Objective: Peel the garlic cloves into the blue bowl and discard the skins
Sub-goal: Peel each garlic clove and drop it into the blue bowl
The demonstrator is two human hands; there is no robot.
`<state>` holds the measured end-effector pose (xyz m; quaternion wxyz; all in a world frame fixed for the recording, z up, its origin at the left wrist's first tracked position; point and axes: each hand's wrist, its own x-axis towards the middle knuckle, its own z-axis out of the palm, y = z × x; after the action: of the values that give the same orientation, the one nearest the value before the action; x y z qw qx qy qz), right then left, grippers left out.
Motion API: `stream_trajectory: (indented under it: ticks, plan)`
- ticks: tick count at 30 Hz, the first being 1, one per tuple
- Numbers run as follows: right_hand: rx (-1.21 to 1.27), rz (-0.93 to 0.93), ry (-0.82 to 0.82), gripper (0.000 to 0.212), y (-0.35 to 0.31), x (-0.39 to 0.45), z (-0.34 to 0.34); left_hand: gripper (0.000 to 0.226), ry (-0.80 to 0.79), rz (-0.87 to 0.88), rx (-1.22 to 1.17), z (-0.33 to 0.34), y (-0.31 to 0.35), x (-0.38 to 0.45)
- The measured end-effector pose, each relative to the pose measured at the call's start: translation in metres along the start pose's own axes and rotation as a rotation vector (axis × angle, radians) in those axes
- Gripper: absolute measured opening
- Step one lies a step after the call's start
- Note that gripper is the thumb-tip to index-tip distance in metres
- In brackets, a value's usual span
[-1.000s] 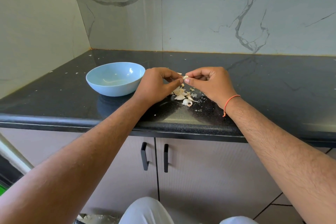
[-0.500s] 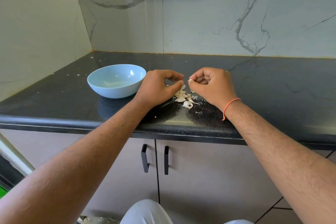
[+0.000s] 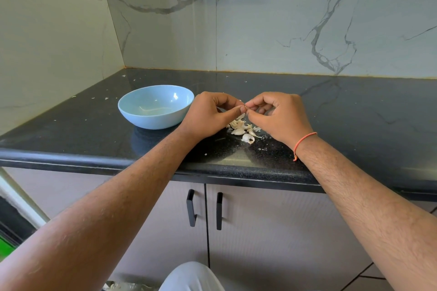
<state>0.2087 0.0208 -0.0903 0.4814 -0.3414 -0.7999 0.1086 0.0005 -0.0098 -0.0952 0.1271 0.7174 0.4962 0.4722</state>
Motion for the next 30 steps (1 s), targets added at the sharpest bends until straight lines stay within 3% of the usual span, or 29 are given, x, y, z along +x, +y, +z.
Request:
stream_trajectory:
  ticks: [12,30]
  plan:
    - [0.081,0.119,-0.031,0.015,0.0024,0.0024,-0.0001,0.010,-0.023,-0.002,0.007,0.0010,0.0029,-0.0008]
    - [0.027,0.073,-0.045,0.013,0.0025,-0.0002,0.0006,0.006,-0.019,0.021,0.076,0.0006,0.0037,-0.0010]
